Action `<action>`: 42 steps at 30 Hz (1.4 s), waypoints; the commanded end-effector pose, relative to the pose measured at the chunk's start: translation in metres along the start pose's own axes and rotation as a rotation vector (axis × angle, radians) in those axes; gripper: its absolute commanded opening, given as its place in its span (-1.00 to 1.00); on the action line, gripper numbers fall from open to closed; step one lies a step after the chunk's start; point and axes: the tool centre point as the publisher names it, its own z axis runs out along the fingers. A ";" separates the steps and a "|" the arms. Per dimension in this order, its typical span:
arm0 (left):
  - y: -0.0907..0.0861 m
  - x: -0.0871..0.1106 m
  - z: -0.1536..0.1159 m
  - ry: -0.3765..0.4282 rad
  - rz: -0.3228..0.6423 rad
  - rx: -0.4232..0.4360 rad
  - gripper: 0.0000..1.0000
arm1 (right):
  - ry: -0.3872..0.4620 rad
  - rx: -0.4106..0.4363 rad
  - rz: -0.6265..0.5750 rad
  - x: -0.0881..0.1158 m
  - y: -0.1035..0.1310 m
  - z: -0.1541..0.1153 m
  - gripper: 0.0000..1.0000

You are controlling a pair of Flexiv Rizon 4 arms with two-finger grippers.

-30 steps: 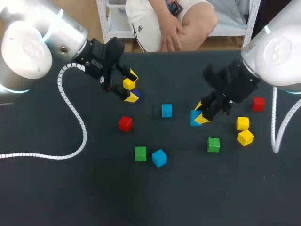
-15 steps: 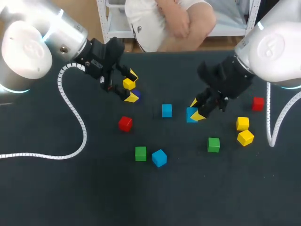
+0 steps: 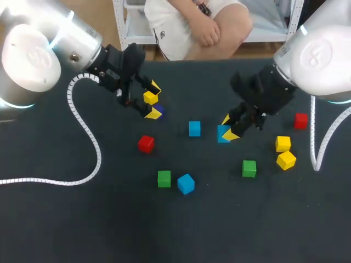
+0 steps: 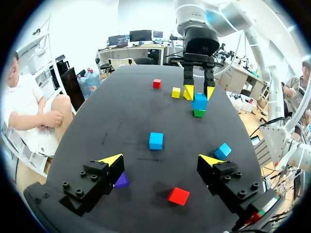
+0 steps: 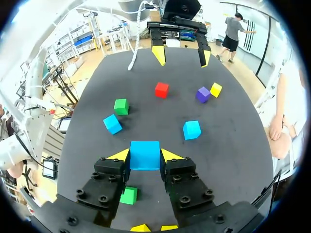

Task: Place the blue cubes, place green cubes on the blue cubes, place the yellow cubes on the green cubes, then place the red cubes on the yellow cubes, and place purple cube on the red cubes.

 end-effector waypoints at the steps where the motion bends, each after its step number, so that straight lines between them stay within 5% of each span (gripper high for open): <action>1: 0.000 0.000 0.000 -0.001 0.001 0.000 1.00 | -0.009 -0.003 0.011 0.003 0.004 -0.002 -1.00; 11: 0.000 0.000 0.000 -0.001 0.001 0.000 1.00 | 0.061 -0.012 0.100 0.033 -0.011 0.016 -1.00; 29: 0.000 0.000 0.000 -0.001 0.001 0.000 1.00 | 0.084 -0.099 0.144 0.027 -0.027 0.041 -1.00; 42: 0.000 0.000 0.000 -0.001 0.001 0.000 1.00 | 0.042 -0.054 0.124 0.019 -0.044 0.032 -1.00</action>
